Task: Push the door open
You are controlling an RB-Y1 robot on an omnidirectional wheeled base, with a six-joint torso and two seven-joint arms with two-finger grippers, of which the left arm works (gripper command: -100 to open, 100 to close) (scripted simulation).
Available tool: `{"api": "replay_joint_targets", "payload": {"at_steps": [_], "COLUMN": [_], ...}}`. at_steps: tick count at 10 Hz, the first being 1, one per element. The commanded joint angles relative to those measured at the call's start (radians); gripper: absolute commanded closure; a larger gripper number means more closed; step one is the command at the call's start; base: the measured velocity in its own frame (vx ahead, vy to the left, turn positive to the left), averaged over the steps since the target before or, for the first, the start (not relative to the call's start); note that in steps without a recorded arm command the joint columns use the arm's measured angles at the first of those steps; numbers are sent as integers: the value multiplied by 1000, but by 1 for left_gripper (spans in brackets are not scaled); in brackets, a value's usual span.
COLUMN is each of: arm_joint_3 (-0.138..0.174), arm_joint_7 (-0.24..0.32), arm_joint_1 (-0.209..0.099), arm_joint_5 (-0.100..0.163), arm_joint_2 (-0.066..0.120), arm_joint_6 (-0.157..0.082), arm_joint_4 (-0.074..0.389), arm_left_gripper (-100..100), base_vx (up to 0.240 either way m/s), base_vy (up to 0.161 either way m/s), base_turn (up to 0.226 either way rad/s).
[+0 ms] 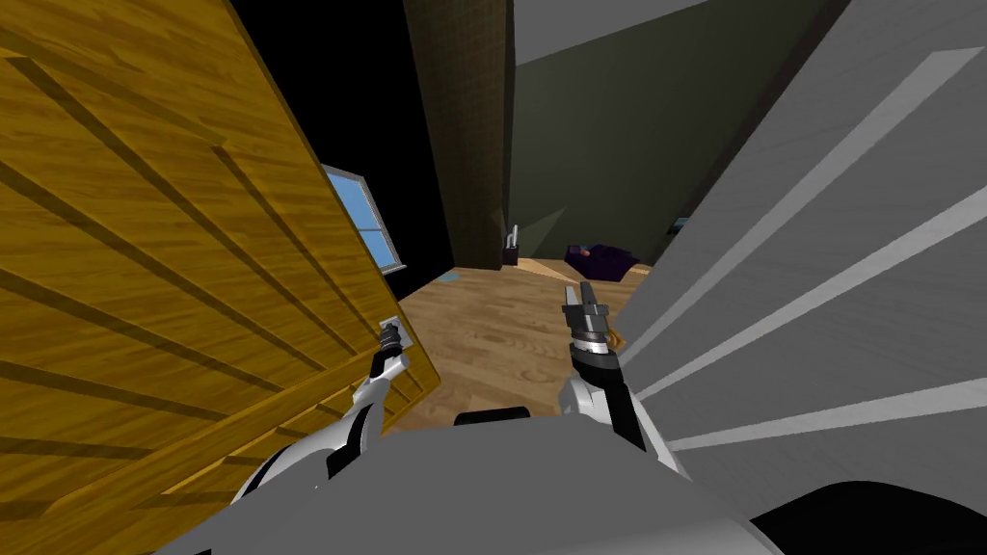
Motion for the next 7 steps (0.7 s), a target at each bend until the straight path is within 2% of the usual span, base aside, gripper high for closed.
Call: {"api": "replay_joint_targets", "payload": {"at_steps": [1, 2, 3, 4, 7], "arm_joint_3": [22, 30, 25, 46, 77], "arm_joint_7": [-12, -16, -14, -26, -41], "arm_joint_1": [16, 18, 19, 23, 30], "arm_joint_5": [9, 13, 10, 20, 33], "arm_joint_2": [4, 7, 0, 8, 18], "arm_joint_6": [7, 6, 10, 9, 4], "arm_joint_4": [-24, -23, -26, -27, -22], "arm_left_gripper": [100, 100, 100, 100, 100], "base_vx": [201, 208, 95, 173, 210], "base_vy": [-6, -28, -13, -3, 20], "base_turn": [43, 51, 38, 44, 45]}}
